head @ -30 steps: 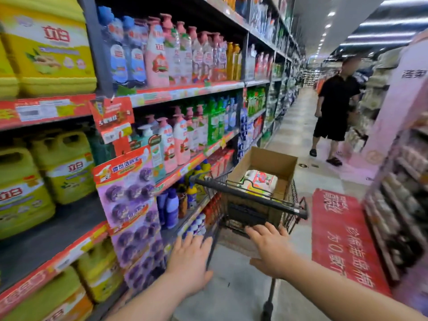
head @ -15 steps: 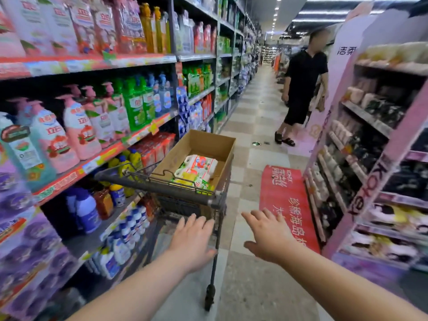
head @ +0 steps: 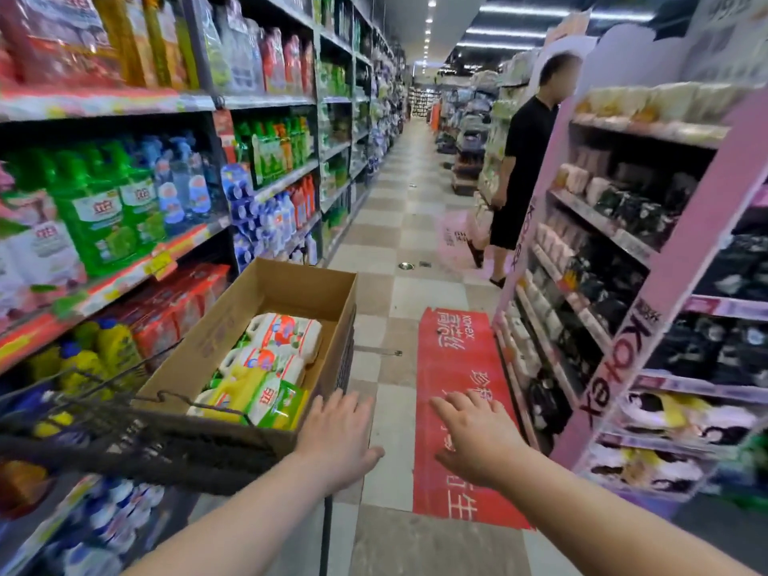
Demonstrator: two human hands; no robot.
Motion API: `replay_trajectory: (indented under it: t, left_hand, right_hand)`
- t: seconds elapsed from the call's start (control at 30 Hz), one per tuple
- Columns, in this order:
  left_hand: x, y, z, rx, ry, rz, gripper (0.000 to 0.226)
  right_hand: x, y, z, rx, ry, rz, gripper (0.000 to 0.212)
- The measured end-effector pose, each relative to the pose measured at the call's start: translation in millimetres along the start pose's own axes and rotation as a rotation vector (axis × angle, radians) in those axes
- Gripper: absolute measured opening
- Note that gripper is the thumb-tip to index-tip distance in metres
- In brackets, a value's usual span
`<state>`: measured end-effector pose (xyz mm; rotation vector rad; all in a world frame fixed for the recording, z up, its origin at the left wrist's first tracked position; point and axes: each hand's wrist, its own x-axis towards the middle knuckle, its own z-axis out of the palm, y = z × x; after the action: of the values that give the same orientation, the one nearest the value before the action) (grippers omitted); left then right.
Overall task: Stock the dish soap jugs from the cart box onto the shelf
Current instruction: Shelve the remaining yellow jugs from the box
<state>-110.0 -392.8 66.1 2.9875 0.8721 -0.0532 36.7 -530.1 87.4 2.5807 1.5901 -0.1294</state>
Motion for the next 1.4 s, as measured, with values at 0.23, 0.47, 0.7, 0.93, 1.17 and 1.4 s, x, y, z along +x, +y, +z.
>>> replay_trajectory:
  t: [0.23, 0.47, 0.7, 0.93, 1.17, 1.4]
  left_hand:
    - [90.2, -19.6, 9.9, -0.008, -0.065, -0.03, 0.079]
    - [151.0, -44.7, 25.7, -0.036, -0.12, -0.18, 0.085]
    - [211.9, -67.8, 39.9, -0.02, -0.168, -0.46, 0.084]
    - [255.6, -60.5, 34.8, -0.075, -0.139, -0.66, 0.083]
    - [215.2, -93.7, 54.7, -0.099, -0.192, -0.98, 0.081]
    - [201.7, -152.8, 82.6, -0.19, -0.211, -1.131, 0.085]
  right_hand:
    - [85.2, 35.7, 8.9, 0.02, -0.058, 0.011, 0.074]
    - [188.5, 66.0, 13.7, 0.024, -0.047, -0.086, 0.076]
    - [298.2, 102.7, 3.7, -0.04, -0.055, -0.322, 0.075]
    - [394.5, 115.2, -22.4, -0.138, -0.056, -0.527, 0.074]
    - [446.0, 36.2, -4.6, -0.135, -0.084, -0.818, 0.075]
    - [497.2, -36.0, 17.4, -0.268, -0.169, -0.943, 0.077]
